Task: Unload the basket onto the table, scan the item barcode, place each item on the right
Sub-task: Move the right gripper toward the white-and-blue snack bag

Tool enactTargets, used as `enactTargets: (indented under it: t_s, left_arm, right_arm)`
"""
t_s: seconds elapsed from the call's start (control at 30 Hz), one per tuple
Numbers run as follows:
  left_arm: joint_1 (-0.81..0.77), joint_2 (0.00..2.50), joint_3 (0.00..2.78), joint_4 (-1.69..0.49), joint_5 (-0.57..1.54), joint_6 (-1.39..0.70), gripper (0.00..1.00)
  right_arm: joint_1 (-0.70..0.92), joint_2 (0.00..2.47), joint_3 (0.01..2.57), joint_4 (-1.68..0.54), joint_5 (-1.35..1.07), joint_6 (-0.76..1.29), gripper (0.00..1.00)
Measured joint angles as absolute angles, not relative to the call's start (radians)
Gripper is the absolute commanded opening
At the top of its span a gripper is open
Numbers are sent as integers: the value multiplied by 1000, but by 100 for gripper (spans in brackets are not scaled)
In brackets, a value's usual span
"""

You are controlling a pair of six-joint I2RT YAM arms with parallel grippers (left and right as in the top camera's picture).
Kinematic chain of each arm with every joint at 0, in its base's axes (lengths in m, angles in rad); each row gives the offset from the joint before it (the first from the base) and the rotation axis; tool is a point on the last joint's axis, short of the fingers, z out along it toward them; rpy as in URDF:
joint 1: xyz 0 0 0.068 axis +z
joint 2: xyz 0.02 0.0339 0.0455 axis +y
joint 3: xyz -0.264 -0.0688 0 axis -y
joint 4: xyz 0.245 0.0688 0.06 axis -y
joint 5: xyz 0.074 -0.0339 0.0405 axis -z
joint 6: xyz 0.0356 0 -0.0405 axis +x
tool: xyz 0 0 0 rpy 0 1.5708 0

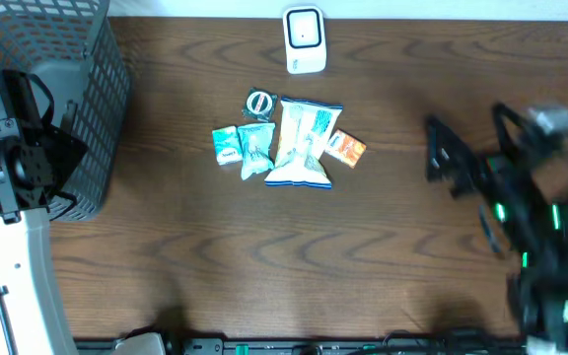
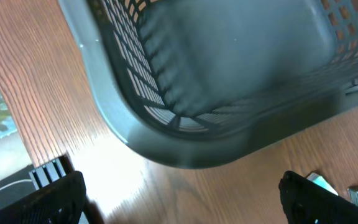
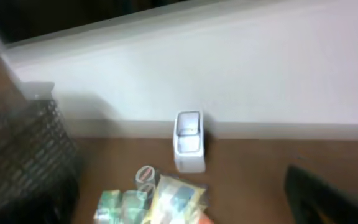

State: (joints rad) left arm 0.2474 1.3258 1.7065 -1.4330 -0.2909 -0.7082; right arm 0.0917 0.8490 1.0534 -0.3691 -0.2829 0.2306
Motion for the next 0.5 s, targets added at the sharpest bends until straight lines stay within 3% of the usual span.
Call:
enactTargets:
  t_s: [0.17,0.27,0.37,0.5]
  left_arm:
    - [247,1326,1707,-1432,-290,-708,98]
    - [247,1326,1707,-1432,-290,-708,98]
    - [247,1326,1707,-1433,-290,-708,98]
    - [247,1326,1707,-1433,-290,-708,98]
  right_arm:
    - [156,1261,1431,-743,-353,144,99]
    - [189,1449,1573,-861,-433,123,99]
    - [202,1571,1623,-852,-517,112,60]
    - [207,1687,1628,-826,-553,113,31]
